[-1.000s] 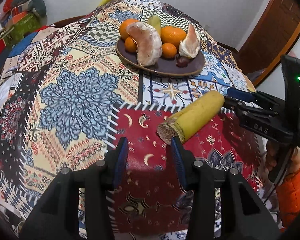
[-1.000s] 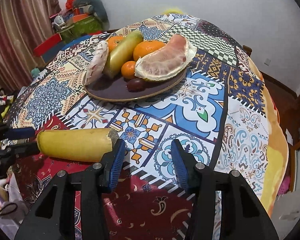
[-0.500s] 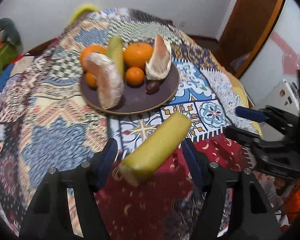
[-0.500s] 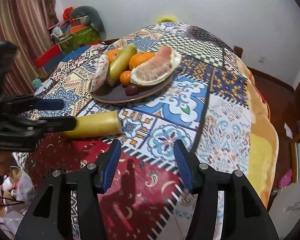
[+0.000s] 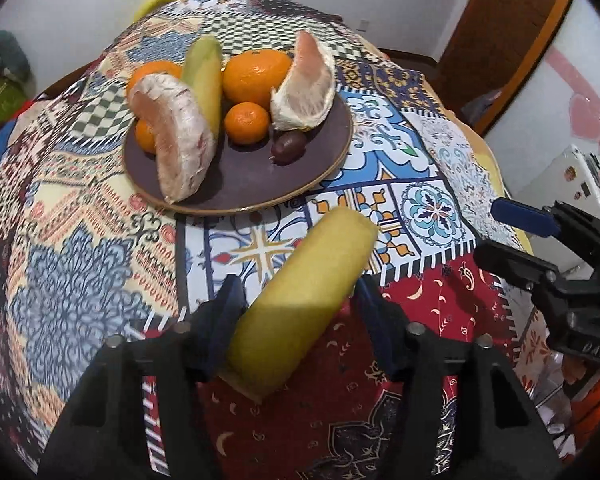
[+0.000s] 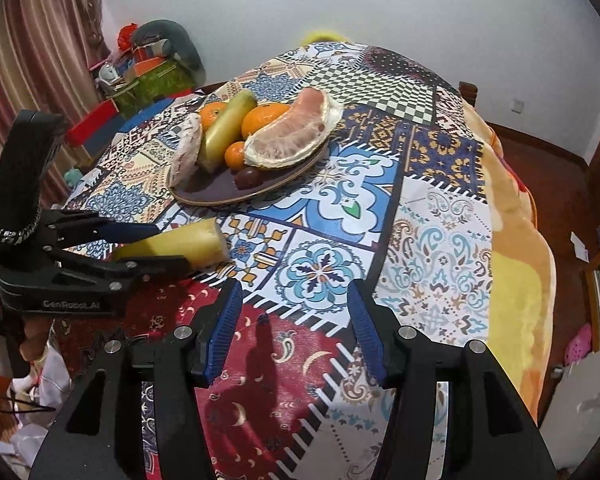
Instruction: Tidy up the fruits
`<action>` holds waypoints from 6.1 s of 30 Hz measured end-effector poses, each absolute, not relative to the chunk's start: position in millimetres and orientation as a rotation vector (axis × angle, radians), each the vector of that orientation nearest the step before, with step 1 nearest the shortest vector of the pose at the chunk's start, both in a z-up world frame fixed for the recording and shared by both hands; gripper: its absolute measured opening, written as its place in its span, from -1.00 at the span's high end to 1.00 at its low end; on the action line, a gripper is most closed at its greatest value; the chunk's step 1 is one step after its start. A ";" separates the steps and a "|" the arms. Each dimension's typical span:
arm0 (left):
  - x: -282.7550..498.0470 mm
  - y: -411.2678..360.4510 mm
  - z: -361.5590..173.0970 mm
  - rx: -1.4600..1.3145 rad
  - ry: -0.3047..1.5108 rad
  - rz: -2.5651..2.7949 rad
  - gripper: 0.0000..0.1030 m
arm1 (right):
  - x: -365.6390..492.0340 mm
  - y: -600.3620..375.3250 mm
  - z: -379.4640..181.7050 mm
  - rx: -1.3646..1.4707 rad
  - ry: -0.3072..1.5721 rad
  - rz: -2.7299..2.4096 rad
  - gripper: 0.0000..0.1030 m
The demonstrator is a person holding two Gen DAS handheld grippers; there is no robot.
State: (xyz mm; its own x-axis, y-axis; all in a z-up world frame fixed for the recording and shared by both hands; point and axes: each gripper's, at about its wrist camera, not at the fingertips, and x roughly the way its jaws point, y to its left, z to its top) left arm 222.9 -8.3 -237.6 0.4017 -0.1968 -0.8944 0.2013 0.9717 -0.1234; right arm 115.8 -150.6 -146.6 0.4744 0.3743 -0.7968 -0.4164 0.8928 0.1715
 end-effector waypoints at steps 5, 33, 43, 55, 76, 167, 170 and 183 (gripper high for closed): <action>198.9 -3.2 -230.1 -0.032 1.135 -0.188 0.22 | 115.0 -148.2 -144.5 -0.049 0.953 0.497 0.01; 201.6 -4.4 -201.3 -0.031 1.040 -0.207 0.28 | 117.5 -138.8 -119.7 -0.058 0.875 0.533 0.01; 213.8 7.6 -162.1 -0.079 0.909 -0.200 0.32 | 130.6 -135.9 -113.3 -0.027 0.848 0.550 -0.03; 256.4 10.9 -166.2 -0.090 0.902 -0.202 0.33 | 153.6 -133.3 -114.5 -0.001 0.834 0.569 -0.05; 307.4 5.0 -193.3 -0.072 0.929 -0.176 0.33 | 186.7 -137.7 -125.8 0.046 0.833 0.575 -0.05; 34.7 23.7 10.3 -0.076 0.218 0.037 -0.97 | 3.8 -146.1 53.1 0.038 0.207 0.428 -1.00; 35.1 24.3 10.4 -0.076 0.219 0.036 -0.97 | 4.6 -146.3 53.6 0.039 0.210 0.427 -1.00; 36.8 19.2 10.3 -0.059 0.221 0.007 -0.97 | 5.9 -147.3 54.2 0.044 0.215 0.424 -1.00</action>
